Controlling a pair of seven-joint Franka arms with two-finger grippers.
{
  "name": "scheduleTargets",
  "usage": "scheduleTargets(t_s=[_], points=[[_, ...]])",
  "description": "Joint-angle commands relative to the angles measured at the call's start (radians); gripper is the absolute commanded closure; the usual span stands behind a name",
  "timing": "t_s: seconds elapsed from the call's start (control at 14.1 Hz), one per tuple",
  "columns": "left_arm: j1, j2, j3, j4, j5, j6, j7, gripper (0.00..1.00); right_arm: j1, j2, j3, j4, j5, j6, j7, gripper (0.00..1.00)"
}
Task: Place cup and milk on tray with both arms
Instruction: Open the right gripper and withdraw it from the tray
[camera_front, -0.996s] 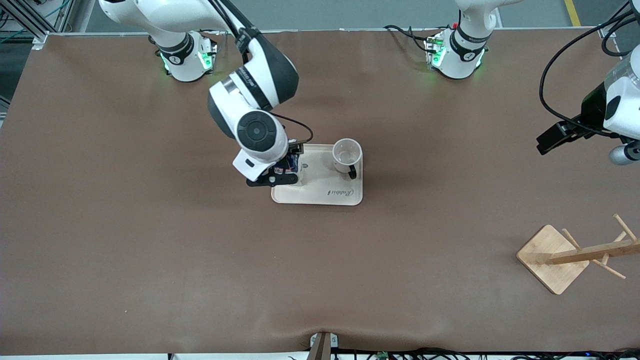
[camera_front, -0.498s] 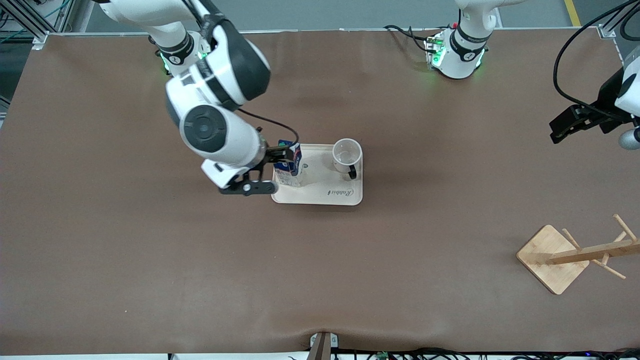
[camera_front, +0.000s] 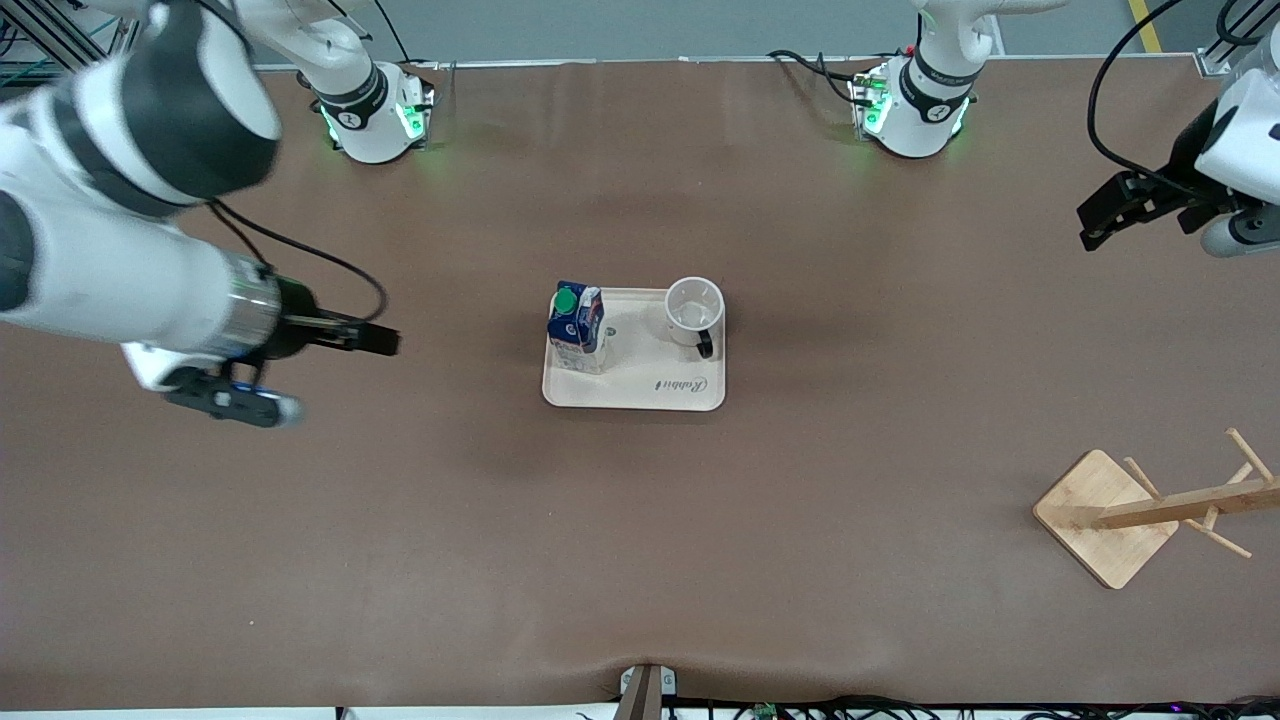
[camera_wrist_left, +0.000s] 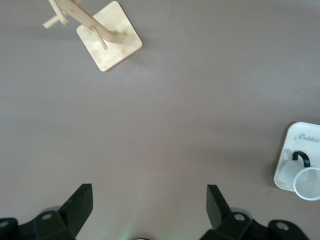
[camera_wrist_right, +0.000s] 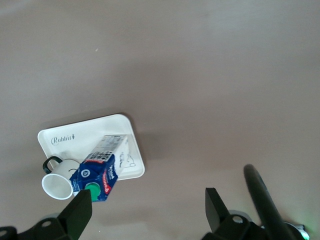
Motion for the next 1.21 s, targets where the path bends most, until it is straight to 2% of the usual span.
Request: scheduleTargets(t_s=[0.0, 0.14, 0.28, 0.43, 0.57, 0.64, 0.71, 0.85, 0.92, 1.14], points=[[-0.010, -0.086, 0.024, -0.112, -0.043, 0.060, 0.042, 0.00, -0.067, -0.091, 0.019, -0.036, -0.079, -0.034, -0.033, 0.00], [-0.012, -0.096, 0.027, -0.119, -0.043, 0.060, 0.046, 0.00, -0.121, -0.152, 0.017, -0.114, -0.148, -0.005, -0.236, 0.00], [-0.021, -0.105, 0.042, -0.123, -0.044, 0.058, 0.077, 0.00, -0.204, -0.223, 0.020, -0.241, -0.145, 0.079, -0.385, 0.00], [-0.028, -0.108, 0.051, -0.123, -0.044, 0.057, 0.088, 0.00, -0.219, -0.333, 0.017, -0.419, -0.148, 0.178, -0.392, 0.00], [-0.036, -0.109, 0.051, -0.126, -0.044, 0.055, 0.088, 0.00, -0.267, -0.480, 0.016, -0.677, -0.148, 0.335, -0.404, 0.00], [-0.038, -0.109, 0.051, -0.126, -0.044, 0.055, 0.088, 0.00, -0.267, -0.539, 0.016, -0.767, -0.148, 0.390, -0.407, 0.00], [-0.038, -0.109, 0.051, -0.126, -0.044, 0.055, 0.088, 0.00, -0.270, -0.560, 0.016, -0.806, -0.151, 0.403, -0.413, 0.00], [-0.039, -0.109, 0.051, -0.121, -0.044, 0.055, 0.089, 0.00, -0.269, -0.555, 0.017, -0.775, -0.160, 0.392, -0.476, 0.00], [-0.039, -0.108, 0.051, -0.119, -0.044, 0.051, 0.091, 0.00, -0.269, -0.533, 0.017, -0.720, -0.172, 0.385, -0.511, 0.00], [-0.035, -0.094, 0.051, -0.101, -0.057, 0.050, 0.091, 0.00, -0.259, -0.396, 0.022, -0.475, -0.199, 0.215, -0.518, 0.00]])
